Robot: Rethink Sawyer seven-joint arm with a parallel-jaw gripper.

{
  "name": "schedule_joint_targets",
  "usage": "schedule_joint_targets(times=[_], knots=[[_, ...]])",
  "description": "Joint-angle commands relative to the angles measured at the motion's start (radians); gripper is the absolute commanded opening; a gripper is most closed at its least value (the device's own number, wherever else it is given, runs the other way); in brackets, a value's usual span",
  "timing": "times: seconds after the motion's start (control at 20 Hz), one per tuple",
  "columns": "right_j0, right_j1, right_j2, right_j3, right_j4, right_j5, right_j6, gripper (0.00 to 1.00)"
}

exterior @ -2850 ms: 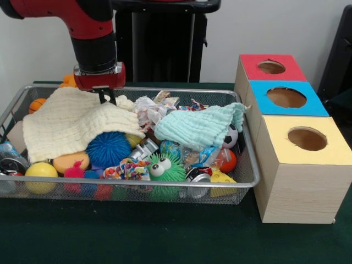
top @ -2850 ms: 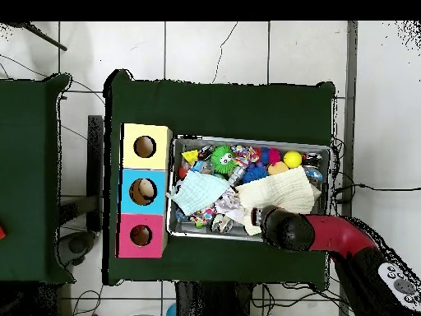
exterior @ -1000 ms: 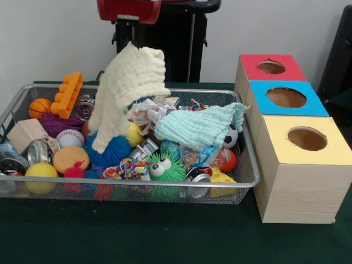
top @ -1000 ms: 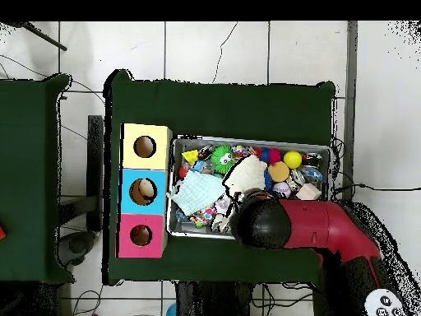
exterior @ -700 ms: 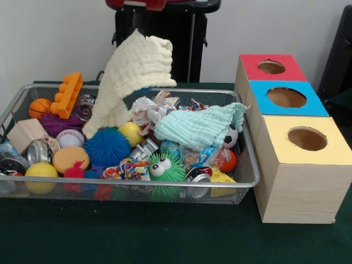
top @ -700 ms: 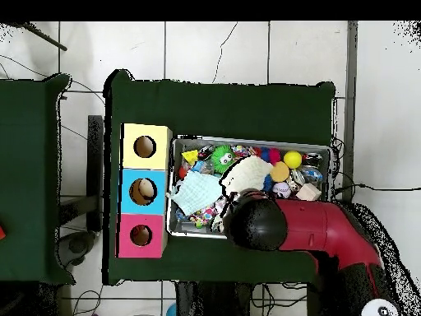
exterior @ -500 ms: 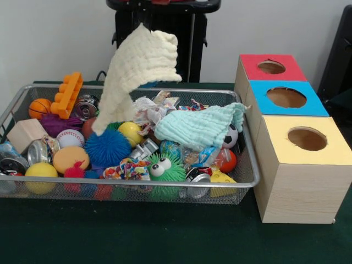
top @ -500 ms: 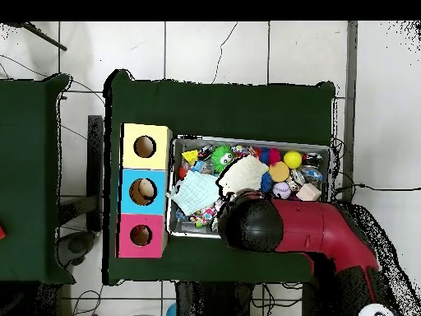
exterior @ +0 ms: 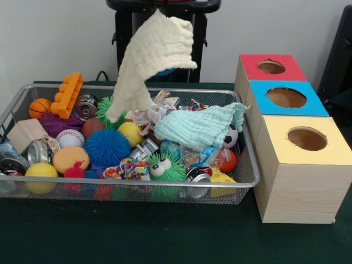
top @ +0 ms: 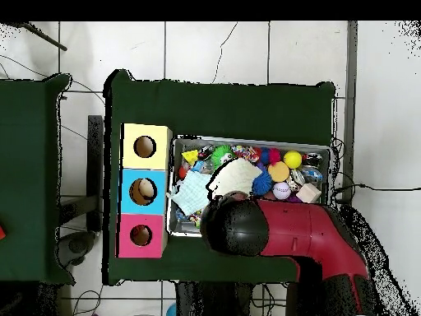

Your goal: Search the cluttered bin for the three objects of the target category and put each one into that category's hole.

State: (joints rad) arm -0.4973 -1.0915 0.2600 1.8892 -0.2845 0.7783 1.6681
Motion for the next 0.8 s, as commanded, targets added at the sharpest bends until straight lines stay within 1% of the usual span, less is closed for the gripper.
schedule_joint_targets(times=[0.05, 0.35, 0.55, 0.8], knots=[[0.051, -0.030, -0.044, 0.013, 0.058, 0.104, 0.186, 0.00], [0.109, -0.030, -0.079, 0.007, 0.085, 0.103, 0.220, 0.00], [0.152, -0.015, -0.104, -0.013, 0.097, 0.107, 0.250, 0.00], [0.202, -0.011, -0.139, -0.020, 0.116, 0.099, 0.272, 0.00]])
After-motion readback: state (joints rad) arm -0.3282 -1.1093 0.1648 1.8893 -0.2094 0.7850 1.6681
